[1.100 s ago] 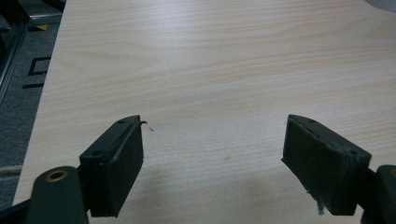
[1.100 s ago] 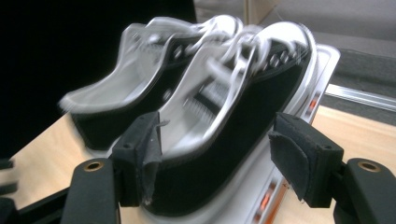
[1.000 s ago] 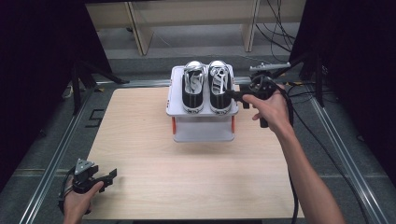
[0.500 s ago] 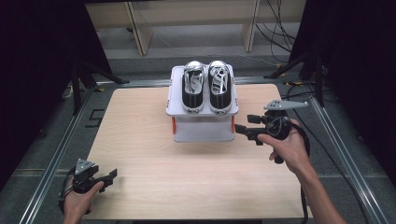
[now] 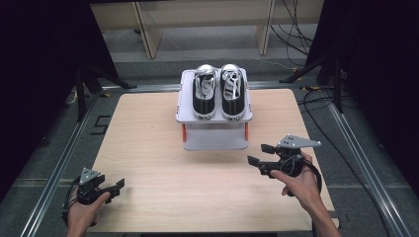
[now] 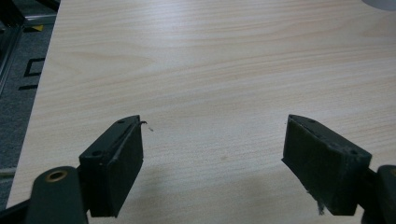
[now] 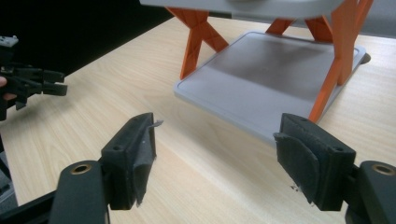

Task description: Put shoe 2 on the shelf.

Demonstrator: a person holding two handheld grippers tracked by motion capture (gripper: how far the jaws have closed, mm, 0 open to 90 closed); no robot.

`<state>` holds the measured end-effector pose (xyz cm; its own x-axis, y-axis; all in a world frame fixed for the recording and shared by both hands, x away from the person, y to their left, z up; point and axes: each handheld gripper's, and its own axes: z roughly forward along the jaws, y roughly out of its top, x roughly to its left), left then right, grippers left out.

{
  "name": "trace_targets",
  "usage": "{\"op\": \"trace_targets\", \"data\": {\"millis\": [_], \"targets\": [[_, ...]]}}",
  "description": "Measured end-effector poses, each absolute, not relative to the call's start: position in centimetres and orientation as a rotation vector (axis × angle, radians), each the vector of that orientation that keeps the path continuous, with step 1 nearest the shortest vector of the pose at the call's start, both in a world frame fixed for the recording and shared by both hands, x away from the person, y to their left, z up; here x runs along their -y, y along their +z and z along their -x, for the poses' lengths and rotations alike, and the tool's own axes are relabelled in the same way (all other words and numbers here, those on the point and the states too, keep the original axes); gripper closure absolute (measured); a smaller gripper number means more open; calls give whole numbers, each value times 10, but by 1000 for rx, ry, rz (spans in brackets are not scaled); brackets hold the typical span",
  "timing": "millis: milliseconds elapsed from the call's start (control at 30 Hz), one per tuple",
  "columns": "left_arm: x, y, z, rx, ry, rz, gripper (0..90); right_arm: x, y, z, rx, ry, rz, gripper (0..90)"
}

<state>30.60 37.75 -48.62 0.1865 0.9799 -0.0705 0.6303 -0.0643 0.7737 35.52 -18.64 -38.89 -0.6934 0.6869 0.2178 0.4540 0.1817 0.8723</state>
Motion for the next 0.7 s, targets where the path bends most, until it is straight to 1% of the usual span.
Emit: {"op": "trace_targets", "data": {"millis": [167,233,333,433,467,567,600,667,700], "targets": [[-377,-486,-306,-1516,645,-1783,196,186,-415,-350,-2223,1542,-1117,274],[-377,-486,-306,-1513,641,-1793,196,185,-425,-347,-2245,1513,-1140,248],[-377,-487,-307,-1506,640,-1792,195,185,-434,-345,-2268,1456,-1115,246],[-377,-487,-307,-1504,634,-1799,195,184,-442,-341,-2295,1445,-1173,246],[-377,-487,-307,-1504,635,-1800,195,185,-446,-343,-2300,1428,-1126,245],[-377,-488,-307,-1497,630,-1798,195,182,-455,-337,-2330,1413,-1175,246],[-376,-487,-307,-1502,634,-1800,195,184,-457,-338,-2333,1372,-1135,246],[-376,-487,-307,-1499,639,-1812,194,181,-460,-333,-2357,1373,-1194,246],[-376,-488,-307,-1498,639,-1813,194,182,-463,-333,-2376,1352,-1140,244]]}}
